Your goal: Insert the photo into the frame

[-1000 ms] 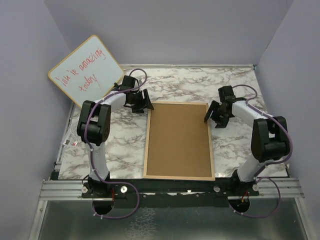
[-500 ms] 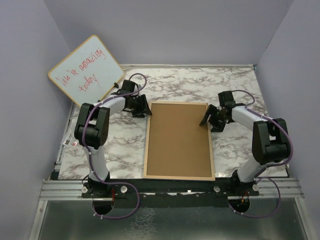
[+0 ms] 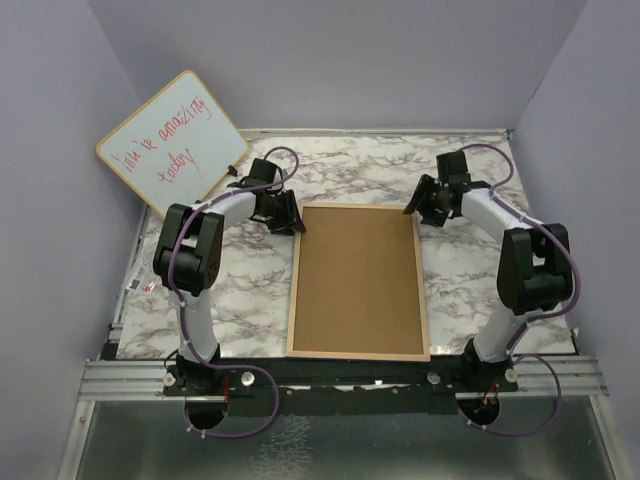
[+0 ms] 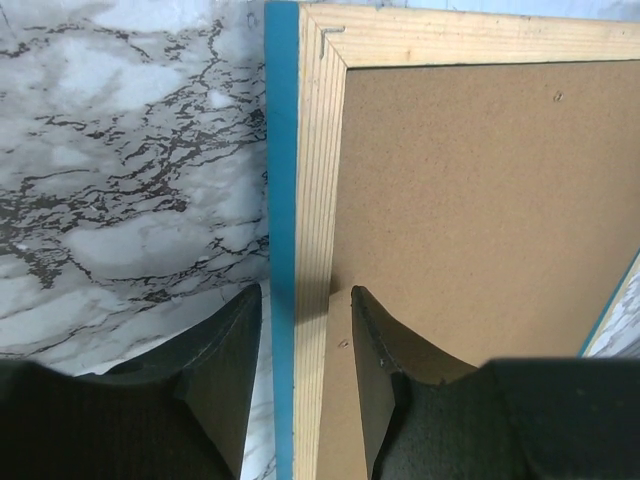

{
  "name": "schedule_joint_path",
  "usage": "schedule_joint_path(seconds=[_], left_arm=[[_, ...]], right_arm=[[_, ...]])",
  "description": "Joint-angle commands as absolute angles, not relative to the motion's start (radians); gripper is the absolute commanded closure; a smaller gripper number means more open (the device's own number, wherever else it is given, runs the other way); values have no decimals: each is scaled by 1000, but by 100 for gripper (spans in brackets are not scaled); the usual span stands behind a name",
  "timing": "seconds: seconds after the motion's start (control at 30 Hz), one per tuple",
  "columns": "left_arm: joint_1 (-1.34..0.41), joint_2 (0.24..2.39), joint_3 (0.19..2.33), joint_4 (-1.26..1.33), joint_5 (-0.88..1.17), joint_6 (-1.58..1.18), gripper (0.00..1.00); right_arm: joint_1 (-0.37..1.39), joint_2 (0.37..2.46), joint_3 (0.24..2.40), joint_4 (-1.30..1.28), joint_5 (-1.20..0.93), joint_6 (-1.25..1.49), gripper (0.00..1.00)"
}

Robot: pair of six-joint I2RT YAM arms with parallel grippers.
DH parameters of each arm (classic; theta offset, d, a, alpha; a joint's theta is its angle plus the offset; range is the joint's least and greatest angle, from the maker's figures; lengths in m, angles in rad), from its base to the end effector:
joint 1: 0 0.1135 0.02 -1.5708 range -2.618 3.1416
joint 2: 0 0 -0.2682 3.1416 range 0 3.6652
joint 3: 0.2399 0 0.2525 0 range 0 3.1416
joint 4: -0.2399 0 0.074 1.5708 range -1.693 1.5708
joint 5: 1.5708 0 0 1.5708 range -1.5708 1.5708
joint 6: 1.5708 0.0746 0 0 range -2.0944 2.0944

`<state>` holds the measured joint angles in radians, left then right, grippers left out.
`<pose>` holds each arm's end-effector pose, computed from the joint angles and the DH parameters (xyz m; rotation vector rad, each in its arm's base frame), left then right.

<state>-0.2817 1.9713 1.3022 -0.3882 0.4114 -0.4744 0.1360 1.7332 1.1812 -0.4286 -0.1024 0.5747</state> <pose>0.3991 -0.1466 0.1314 -0.1128 2.7097 -0.7876 0.3816 0.0599 0.1775 0.5251 2.5411 0.3990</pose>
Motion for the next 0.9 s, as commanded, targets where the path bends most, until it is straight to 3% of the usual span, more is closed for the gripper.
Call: schedule_joint_path(seconds=[0.0, 0.23, 0.4, 0.87], left_arm=[[-284, 2017, 1330, -407, 381, -463, 57], [-284, 2038, 1337, -410, 400, -466, 60], [-284, 2045, 1337, -411, 407, -473, 60], [-320, 2088, 1362, -411, 483, -494, 59]], right_arm=[[130, 1819, 1246, -407, -70, 547, 42], [125, 1893, 1314, -433, -35, 541, 47], [109, 1873, 1273, -467, 17, 573, 44], [101, 1784, 1048, -372, -474, 494, 37]])
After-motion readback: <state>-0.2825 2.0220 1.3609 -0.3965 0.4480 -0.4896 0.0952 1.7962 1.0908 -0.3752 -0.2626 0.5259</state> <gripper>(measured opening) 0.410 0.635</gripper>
